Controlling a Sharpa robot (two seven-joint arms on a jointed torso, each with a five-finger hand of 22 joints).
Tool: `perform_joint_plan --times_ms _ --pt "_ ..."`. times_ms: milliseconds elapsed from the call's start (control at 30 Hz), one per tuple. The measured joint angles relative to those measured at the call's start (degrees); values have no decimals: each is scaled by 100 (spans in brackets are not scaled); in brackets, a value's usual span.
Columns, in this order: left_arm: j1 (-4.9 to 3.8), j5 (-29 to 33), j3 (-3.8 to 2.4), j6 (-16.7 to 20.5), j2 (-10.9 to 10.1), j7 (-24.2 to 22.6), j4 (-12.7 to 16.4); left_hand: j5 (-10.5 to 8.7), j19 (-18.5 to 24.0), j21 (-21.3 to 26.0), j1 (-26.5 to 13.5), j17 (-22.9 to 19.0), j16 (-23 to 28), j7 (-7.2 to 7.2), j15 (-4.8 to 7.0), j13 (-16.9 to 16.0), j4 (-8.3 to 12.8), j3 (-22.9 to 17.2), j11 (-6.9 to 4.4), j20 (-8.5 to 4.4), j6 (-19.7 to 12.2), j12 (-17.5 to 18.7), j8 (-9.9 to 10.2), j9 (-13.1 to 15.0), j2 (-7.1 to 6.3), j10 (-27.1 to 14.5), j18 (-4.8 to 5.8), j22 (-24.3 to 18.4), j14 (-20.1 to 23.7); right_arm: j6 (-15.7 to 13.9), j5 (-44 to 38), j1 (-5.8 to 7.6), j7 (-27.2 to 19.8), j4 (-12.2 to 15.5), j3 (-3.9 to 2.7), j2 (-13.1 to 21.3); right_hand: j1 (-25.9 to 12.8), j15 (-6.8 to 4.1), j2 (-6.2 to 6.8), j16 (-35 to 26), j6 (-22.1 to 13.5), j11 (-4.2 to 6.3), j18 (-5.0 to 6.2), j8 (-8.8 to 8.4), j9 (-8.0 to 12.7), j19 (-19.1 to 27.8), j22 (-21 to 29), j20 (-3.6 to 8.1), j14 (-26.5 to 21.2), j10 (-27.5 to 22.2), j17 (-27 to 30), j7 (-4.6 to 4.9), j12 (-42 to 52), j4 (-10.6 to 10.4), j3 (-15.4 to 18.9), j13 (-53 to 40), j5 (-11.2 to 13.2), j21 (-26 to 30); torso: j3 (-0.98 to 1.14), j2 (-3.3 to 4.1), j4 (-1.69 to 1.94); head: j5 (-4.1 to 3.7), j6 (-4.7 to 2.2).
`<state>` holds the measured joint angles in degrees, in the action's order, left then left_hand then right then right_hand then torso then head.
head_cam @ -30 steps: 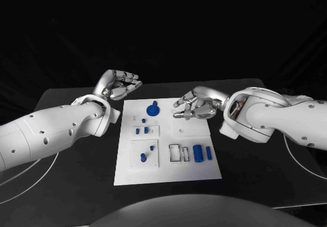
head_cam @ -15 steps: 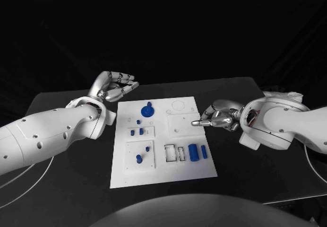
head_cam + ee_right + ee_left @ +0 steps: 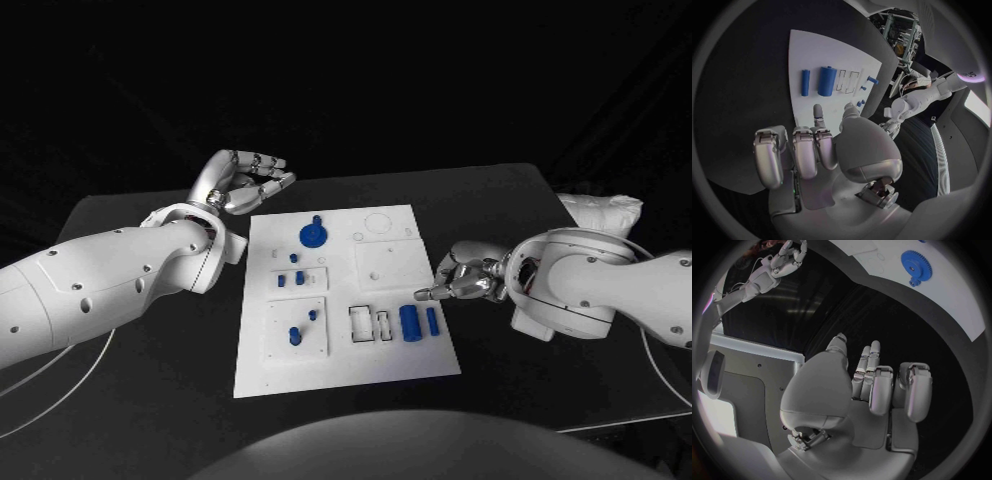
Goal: Assemble the parts on the task board
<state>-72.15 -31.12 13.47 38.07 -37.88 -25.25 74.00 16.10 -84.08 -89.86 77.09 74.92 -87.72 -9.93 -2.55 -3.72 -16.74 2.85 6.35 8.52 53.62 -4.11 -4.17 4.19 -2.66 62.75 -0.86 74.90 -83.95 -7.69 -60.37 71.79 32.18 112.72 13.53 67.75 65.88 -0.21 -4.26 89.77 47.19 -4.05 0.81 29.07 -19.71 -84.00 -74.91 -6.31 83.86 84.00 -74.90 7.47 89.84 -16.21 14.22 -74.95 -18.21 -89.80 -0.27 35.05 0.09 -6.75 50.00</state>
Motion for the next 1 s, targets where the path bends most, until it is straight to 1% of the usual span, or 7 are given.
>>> perform_joint_plan --times_ms 67,300,333,367,567,633,1000 --pt "0 0 0 1 -1 -3 0 0 0 0 0 0 0 0 0 0 0 0 0 0 0 0 0 0 0 0 0 0 0 19 -89 -46 47 11 0 -14 21 -19 21 0 -2 0 0 20 -52 -1 0 39 13 0 0 2 0 2 -2 0 -19 0 -1 -1 -4 0 0" --pt "1 -3 0 1 -4 -12 -1 0 0 0 0 0 0 0 0 0 0 0 0 0 0 0 0 0 0 0 0 0 0 29 -323 -125 188 33 1 -120 67 -23 22 0 -43 3 0 108 -172 -1 0 38 17 -1 0 2 0 32 -66 1 -22 0 -2 -1 -4 -21 0" --pt "1 -3 0 1 -4 -13 -1 0 0 0 0 -1 0 0 0 0 0 0 0 0 0 0 0 0 0 0 0 0 0 29 -345 -133 204 33 1 -134 65 -23 21 0 -58 41 0 108 -189 0 0 38 17 0 0 -12 0 32 -66 1 -22 0 -3 -1 -1 -25 0" --pt "1 -3 0 1 -4 -14 -1 0 0 0 0 -1 0 0 0 0 0 0 0 0 0 0 0 0 0 0 0 0 0 29 -366 -139 222 33 1 -150 65 -23 21 0 -63 41 0 131 -199 -1 0 38 17 0 0 -18 0 32 -66 1 -22 0 -3 -1 2 -27 0" --pt "3 -4 0 1 -18 -19 -1 0 0 0 0 -1 0 1 0 0 0 0 0 0 0 0 0 1 0 0 0 0 0 28 -460 -189 318 4 -1 -258 66 -23 21 0 -123 41 0 132 -233 0 -4 38 17 0 -5 0 0 34 -115 1 84 0 -3 -1 3 -30 0" --pt "3 -5 0 1 -25 -20 0 -1 0 0 0 -1 0 1 0 0 0 0 0 0 1 0 0 1 0 0 0 0 0 28 -484 -229 349 -23 -1 -314 97 -23 -11 0 -124 41 0 132 -235 -1 -4 38 17 0 -5 0 0 41 -121 2 106 1 -3 -1 3 -26 0" --pt "5 -6 0 1 -58 -21 29 20 0 0 -23 -1 0 1 0 0 0 0 0 0 1 0 0 1 23 0 0 0 0 38 -546 -424 479 -161 0 -543 118 -23 -33 0 -141 41 0 73 -268 0 -3 38 17 -1 -4 18 0 32 -208 2 298 1 -6 3 5 -15 0"
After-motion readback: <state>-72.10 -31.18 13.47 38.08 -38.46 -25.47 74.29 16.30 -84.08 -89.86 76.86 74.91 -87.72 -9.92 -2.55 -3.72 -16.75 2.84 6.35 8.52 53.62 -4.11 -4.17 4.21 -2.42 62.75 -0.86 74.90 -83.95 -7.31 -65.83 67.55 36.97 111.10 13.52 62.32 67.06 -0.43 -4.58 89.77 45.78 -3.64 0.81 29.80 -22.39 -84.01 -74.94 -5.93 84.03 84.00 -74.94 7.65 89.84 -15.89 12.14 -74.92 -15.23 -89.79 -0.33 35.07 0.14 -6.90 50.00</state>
